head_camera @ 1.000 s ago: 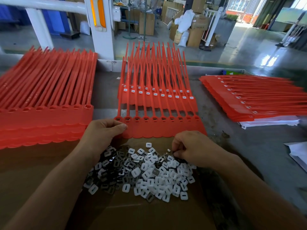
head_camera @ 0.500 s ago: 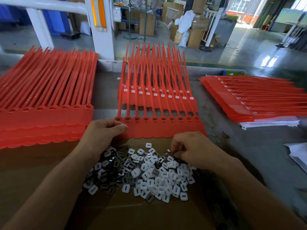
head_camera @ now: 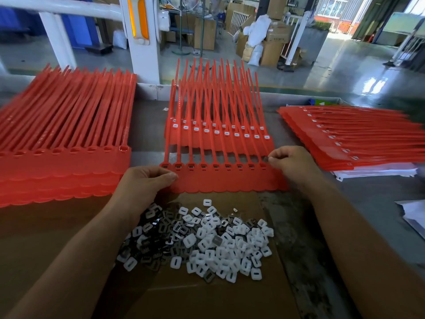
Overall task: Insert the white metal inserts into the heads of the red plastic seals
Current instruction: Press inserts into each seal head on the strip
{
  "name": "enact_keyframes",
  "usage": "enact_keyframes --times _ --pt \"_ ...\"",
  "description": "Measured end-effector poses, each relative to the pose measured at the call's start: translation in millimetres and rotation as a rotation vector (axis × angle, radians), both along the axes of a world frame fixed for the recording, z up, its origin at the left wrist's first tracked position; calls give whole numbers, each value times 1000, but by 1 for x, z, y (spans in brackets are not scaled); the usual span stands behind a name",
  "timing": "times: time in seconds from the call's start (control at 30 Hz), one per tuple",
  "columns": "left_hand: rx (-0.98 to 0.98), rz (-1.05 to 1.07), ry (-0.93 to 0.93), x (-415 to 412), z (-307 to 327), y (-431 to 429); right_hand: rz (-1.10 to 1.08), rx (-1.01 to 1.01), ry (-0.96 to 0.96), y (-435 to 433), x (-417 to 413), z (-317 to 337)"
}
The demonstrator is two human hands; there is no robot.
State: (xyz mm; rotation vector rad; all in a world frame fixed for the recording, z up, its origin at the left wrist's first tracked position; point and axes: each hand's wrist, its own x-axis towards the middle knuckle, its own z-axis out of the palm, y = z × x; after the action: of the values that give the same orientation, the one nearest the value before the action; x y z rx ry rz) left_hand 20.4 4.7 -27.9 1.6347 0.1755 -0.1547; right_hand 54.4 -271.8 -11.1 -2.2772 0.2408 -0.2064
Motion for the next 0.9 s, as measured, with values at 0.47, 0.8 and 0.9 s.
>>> enact_keyframes --times 0.47,0.8,0.9 --pt "-4 10 -17 -1 0 -1 58 -151 124 -7 20 -11" --pt "2 10 -20 0 0 -1 134 -407 182 -3 28 -3" --pt "-3 14 -11 -1 1 -2 113 -340 186 -3 28 -4"
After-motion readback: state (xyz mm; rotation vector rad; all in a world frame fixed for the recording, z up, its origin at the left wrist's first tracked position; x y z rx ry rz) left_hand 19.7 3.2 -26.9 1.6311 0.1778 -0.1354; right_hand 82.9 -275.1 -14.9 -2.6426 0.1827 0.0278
